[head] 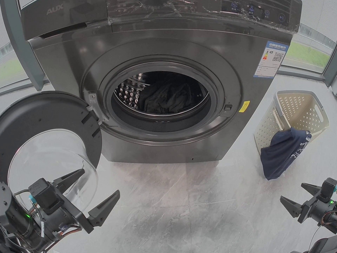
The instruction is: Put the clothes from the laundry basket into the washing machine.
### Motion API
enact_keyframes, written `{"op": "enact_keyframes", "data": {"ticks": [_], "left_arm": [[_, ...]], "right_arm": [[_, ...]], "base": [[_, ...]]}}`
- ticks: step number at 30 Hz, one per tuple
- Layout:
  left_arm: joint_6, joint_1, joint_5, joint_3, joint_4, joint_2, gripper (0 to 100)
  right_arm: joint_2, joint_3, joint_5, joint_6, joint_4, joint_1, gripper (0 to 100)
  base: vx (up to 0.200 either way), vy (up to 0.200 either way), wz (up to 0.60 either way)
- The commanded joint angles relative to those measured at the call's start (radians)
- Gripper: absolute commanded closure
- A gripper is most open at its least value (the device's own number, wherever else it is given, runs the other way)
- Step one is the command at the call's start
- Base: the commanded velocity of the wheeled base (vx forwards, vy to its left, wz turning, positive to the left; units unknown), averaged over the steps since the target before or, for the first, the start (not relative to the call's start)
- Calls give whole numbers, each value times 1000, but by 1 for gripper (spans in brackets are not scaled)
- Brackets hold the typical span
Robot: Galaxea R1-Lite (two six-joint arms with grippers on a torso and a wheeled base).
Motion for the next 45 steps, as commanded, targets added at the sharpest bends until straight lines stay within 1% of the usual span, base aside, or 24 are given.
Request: {"op": "enact_keyframes", "data": {"ticks": [1,2,4,5,8,11,13,15,18,22,24,26,29,32,33,35,37,38,39,40,41,42,43,45], "left_arm": [[-11,99,7,23,289,-371,0],[-11,99,7,23,289,-371,0],[-20,137,1,23,383,-483,0],[-20,140,1,23,387,-486,0],[-34,199,-4,23,539,-638,0],[-60,242,-5,23,676,-781,0],[-66,269,-7,23,733,-842,0],[-61,332,-36,23,860,-994,0],[-61,432,-125,23,998,-1141,0],[-52,507,-196,23,1131,-1247,0],[-43,507,-196,23,1156,-1244,0],[-46,510,-191,23,1161,-1244,0],[-43,515,-133,23,1164,-1243,0],[-30,518,-81,21,1167,-1243,0],[-30,518,-79,21,1168,-1243,0],[-23,538,-93,18,1173,-1206,0],[2,578,-133,20,1162,-1197,0],[40,605,-193,15,1159,-1198,0],[65,617,-226,18,1158,-1200,0],[94,633,-246,23,1168,-1200,0],[111,659,-243,23,1177,-1198,0],[112,668,-242,23,1179,-1200,0],[121,772,-252,23,1176,-1226,0],[118,802,-266,23,1177,-1256,0]], "right_arm": [[-466,17,0,-40,286,-120,0],[-475,17,0,-42,290,-120,0],[-606,15,1,-43,361,-142,0],[-610,15,1,-43,364,-145,0],[-722,17,6,-45,444,-219,0],[-793,17,14,-47,499,-252,0],[-811,17,15,-47,516,-263,0],[-861,17,18,-50,556,-292,0],[-868,17,12,-42,559,-298,0],[-868,17,1,-34,559,-300,0],[-868,17,-9,-37,559,-300,0],[-868,17,-57,-43,560,-302,0],[-867,17,-106,-48,559,-309,0],[-865,17,-112,-47,546,-331,0],[-865,17,-112,-47,543,-332,0],[-870,14,-92,-50,548,-364,0],[-871,15,-55,-53,549,-398,0],[-876,17,6,-60,557,-430,0],[-887,17,58,-74,563,-450,0],[-910,17,124,-89,580,-470,0],[-934,17,168,-97,599,-469,0],[-936,17,176,-100,605,-467,0],[-957,17,168,-114,632,-455,0],[-957,17,165,-117,632,-455,0]], "base": [[-200,0,0],[-200,0,0],[-200,0,0],[-200,0,0],[-200,0,0],[0,0,0],[0,0,0],[0,-100,0],[0,-200,0],[0,-200,0],[0,-200,0],[0,-200,0],[0,-200,0],[0,-200,0],[0,0,0],[0,0,0],[0,0,0],[0,0,0],[0,0,0],[0,0,0],[0,0,0],[0,0,0],[0,0,0],[0,0,0]]}}
